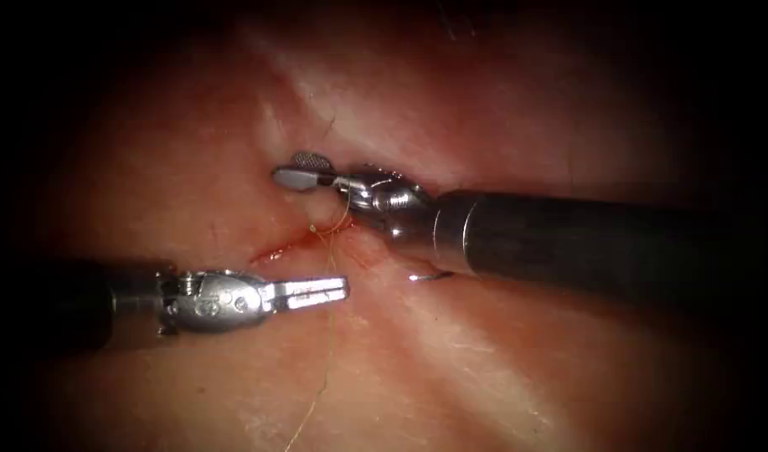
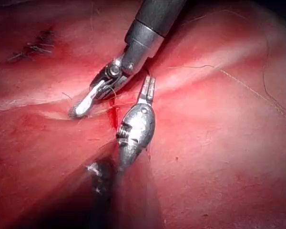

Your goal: Wound Closure

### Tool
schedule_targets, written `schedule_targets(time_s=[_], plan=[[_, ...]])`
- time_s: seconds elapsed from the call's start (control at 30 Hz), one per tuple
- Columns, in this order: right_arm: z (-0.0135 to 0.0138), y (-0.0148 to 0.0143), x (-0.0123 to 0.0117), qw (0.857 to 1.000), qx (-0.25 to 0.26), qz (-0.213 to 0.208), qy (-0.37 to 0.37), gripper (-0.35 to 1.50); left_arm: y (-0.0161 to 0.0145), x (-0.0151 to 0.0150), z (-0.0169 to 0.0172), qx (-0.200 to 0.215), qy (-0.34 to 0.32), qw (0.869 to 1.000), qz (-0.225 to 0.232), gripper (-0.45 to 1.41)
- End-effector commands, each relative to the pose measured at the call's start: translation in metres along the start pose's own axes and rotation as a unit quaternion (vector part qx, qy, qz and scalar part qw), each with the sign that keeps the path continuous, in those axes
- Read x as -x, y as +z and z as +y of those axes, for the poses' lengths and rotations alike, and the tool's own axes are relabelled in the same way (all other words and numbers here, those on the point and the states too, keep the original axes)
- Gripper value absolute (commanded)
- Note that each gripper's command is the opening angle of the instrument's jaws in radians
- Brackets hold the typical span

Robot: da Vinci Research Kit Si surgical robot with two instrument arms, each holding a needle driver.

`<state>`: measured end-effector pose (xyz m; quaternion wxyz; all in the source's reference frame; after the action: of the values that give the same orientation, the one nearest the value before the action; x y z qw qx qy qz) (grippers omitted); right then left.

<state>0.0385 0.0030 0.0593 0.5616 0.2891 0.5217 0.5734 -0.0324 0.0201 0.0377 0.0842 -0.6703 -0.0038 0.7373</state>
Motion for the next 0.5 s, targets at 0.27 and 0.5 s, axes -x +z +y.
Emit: schedule_targets(time_s=[0.27,0.5], plan=[[0.0,0.001,0.0004,1.0,0.006,-0.025,0.016,-0.35,0.0003,0.0005,0.0001,0.001,0.0,1.0,0.001,-0.45],[-0.0001,0.0007,0.0007,0.986,-0.095,-0.038,-0.134,-0.35,-0.0007,0.0006,0.0001,-0.003,-0.003,1.0,-0.003,-0.45]])
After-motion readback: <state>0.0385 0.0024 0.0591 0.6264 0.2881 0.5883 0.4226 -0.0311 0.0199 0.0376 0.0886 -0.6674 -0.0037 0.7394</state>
